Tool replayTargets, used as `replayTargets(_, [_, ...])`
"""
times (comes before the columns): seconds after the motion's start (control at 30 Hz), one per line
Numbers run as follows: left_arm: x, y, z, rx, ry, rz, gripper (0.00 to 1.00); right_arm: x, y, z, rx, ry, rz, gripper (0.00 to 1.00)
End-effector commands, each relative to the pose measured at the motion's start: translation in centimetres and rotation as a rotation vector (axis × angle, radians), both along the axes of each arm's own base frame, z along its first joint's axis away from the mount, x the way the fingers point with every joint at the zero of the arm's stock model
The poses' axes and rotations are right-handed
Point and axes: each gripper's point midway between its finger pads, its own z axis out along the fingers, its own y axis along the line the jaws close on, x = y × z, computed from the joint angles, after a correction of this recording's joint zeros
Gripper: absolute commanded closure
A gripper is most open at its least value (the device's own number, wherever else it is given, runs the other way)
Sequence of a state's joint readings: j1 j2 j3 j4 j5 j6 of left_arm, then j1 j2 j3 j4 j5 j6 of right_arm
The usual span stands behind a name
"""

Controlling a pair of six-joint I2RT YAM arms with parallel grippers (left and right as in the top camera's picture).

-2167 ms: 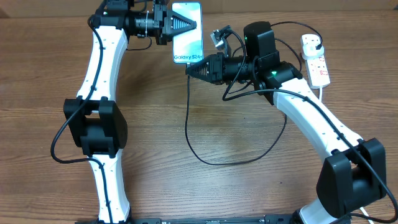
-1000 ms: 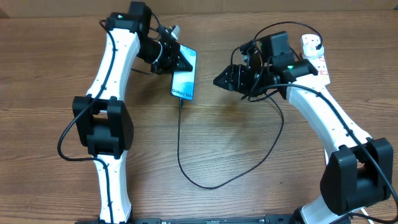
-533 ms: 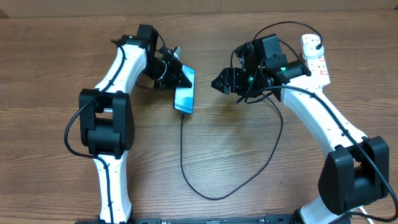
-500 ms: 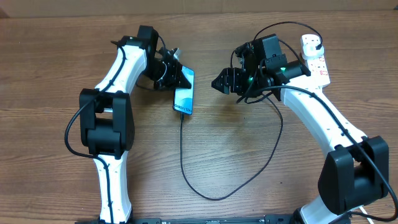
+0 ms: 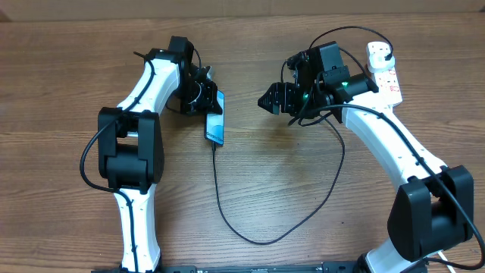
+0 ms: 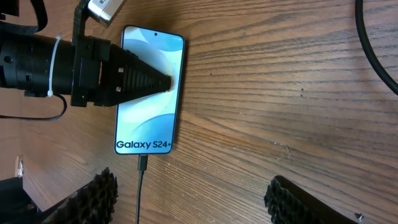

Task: Plug charger to phone and switch on socket
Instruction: 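Lay the phone flat on the table with the left gripper and release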

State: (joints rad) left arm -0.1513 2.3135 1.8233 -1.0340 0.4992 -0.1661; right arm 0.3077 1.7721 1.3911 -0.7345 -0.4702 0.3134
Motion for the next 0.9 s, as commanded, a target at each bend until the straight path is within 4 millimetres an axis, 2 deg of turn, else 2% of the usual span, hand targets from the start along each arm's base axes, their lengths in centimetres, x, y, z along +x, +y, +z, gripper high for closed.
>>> replayTargets(0.0, [-0.3,-0.1,0.0,0.009,0.005,0.006,0.96,0.2,-0.1,-0.3,-0.012,-0.003,0.001,0.24])
replayTargets(0.23, [-0.8,-0.1,-0.6,0.012,0.021,0.006,0.95,0.1,-0.2,-0.3,-0.014,0.002,0.001,0.24])
replayTargets(0.67, [-2.6,0.2,-2.6,0.021,0.068,0.006,0.84,0.1,-0.4,-0.5,-0.028,0.004,-0.006,0.24])
replayTargets(0.87, [-2.4,0.5,-2.8,0.039,0.066,0.016,0.71,0.1,-0.4,-0.5,-0.028,0.005,-0.006,0.24])
